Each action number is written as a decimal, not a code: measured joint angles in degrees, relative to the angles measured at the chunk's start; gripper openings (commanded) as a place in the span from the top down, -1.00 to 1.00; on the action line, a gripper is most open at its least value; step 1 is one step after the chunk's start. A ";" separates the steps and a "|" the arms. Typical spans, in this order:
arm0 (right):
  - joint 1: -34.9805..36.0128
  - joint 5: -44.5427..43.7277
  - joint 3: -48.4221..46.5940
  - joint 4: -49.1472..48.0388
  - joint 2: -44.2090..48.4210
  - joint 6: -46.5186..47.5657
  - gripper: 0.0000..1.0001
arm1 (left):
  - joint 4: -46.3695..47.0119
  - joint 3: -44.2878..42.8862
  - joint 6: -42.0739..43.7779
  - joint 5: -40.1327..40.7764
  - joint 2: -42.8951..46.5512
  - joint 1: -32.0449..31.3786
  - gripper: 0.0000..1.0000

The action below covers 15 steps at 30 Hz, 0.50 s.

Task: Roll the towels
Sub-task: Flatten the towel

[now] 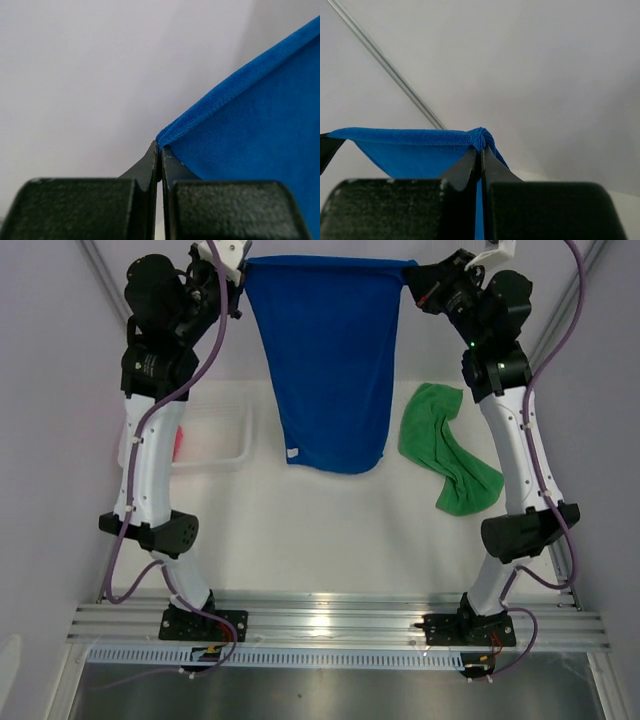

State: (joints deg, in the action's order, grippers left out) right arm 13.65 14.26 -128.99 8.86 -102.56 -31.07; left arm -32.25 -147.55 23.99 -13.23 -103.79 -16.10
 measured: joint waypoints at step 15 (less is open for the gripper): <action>-0.33 -5.57 -21.38 -6.25 -28.57 -3.63 1.00 | 7.87 -1.84 0.48 6.67 -14.71 1.99 0.99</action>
State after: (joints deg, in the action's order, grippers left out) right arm 13.32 8.69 -150.36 2.61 -131.13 -34.70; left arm -24.38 -149.38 24.47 -6.57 -118.50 -14.11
